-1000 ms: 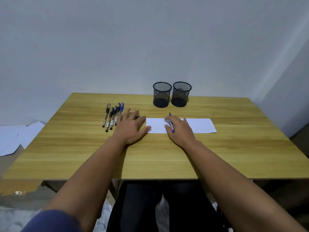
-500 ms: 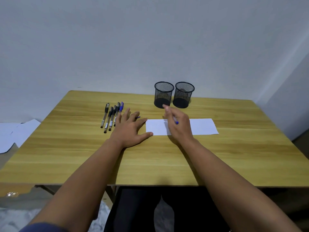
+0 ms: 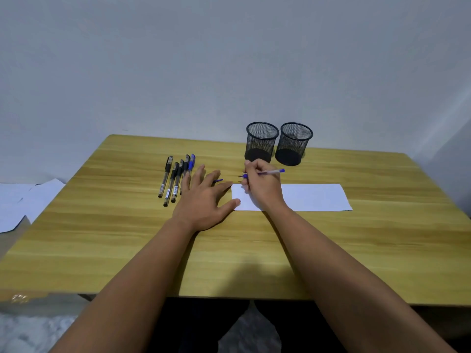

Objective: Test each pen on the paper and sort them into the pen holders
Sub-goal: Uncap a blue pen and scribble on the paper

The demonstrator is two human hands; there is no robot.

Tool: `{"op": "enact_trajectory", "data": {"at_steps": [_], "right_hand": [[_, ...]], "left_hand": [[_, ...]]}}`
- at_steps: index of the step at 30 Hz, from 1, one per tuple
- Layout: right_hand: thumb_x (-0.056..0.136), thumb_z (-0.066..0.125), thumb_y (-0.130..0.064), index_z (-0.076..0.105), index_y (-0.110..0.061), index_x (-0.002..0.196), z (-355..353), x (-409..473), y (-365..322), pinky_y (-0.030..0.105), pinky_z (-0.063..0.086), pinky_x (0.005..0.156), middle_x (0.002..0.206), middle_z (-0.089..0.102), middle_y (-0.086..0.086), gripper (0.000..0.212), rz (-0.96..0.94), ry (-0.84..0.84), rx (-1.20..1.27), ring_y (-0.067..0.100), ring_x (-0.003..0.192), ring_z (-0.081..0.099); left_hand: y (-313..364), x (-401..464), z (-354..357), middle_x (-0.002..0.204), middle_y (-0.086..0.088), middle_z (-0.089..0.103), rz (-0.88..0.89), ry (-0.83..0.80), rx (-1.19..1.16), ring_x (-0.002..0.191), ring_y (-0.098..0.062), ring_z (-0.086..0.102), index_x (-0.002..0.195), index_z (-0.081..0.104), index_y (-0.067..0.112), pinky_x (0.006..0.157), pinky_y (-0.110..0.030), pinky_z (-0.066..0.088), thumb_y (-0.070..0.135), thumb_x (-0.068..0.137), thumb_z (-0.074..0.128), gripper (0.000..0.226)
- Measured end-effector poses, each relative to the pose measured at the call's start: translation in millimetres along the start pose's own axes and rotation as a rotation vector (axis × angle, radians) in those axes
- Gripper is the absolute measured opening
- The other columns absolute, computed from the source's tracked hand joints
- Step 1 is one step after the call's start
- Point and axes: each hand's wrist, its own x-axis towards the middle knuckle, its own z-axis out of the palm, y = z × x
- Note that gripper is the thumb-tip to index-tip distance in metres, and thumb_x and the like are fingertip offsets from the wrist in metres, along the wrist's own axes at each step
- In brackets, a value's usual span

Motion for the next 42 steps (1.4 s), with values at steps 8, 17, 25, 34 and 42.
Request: {"op": "enact_trajectory", "data": {"at_steps": [8,17,25,34,42], "right_hand": [[0.1,0.074,-0.031,0.061,-0.001,0.075,0.0,-0.9,5.8,0.035,0.054,0.056,0.062,0.067,0.018,0.041,-0.039,-0.05,-0.166,0.021,0.054,0.064],[0.099,0.074,-0.027,0.061,-0.009,0.067,-0.8,1.5,9.8,0.043,0.056,0.061,0.061,0.067,0.016,0.038,-0.052,-0.056,-0.203,0.026,0.055,0.064],[0.096,0.075,-0.036,0.063,-0.019,0.064,-0.7,2.2,9.9,0.052,0.06,0.064,0.062,0.07,0.01,0.038,-0.054,-0.077,-0.255,0.026,0.058,0.067],[0.093,0.071,-0.036,0.059,-0.017,0.063,0.5,3.5,11.9,0.057,0.059,0.064,0.056,0.067,0.005,0.037,-0.075,-0.078,-0.345,0.034,0.059,0.068],[0.098,0.074,-0.033,0.064,-0.008,0.072,-0.6,1.4,9.0,0.05,0.061,0.064,0.061,0.07,0.009,0.037,-0.067,-0.058,-0.273,0.028,0.057,0.067]], "left_hand": [[0.2,0.4,0.3,0.159,0.006,0.039,-0.002,0.01,0.033,0.156,-0.028,0.005,0.142,0.051,0.048,0.121,-0.061,0.006,0.079,0.087,0.038,0.064],[1.1,0.3,-1.2,0.159,0.005,0.039,-0.003,-0.007,0.054,0.156,-0.028,0.006,0.144,0.049,0.047,0.122,-0.061,0.005,0.08,0.087,0.033,0.068],[1.9,-0.2,-1.3,0.159,0.005,0.039,-0.008,-0.006,0.061,0.156,-0.028,0.007,0.144,0.048,0.047,0.121,-0.061,0.006,0.081,0.085,0.03,0.07],[1.5,-0.3,-0.9,0.159,0.004,0.039,0.0,0.011,0.077,0.156,-0.03,0.007,0.142,0.05,0.048,0.121,-0.062,0.007,0.08,0.087,0.032,0.067],[1.7,-0.5,-0.8,0.16,0.005,0.037,-0.004,0.0,0.079,0.156,-0.029,0.004,0.144,0.048,0.048,0.122,-0.061,0.004,0.079,0.087,0.032,0.067]]}}
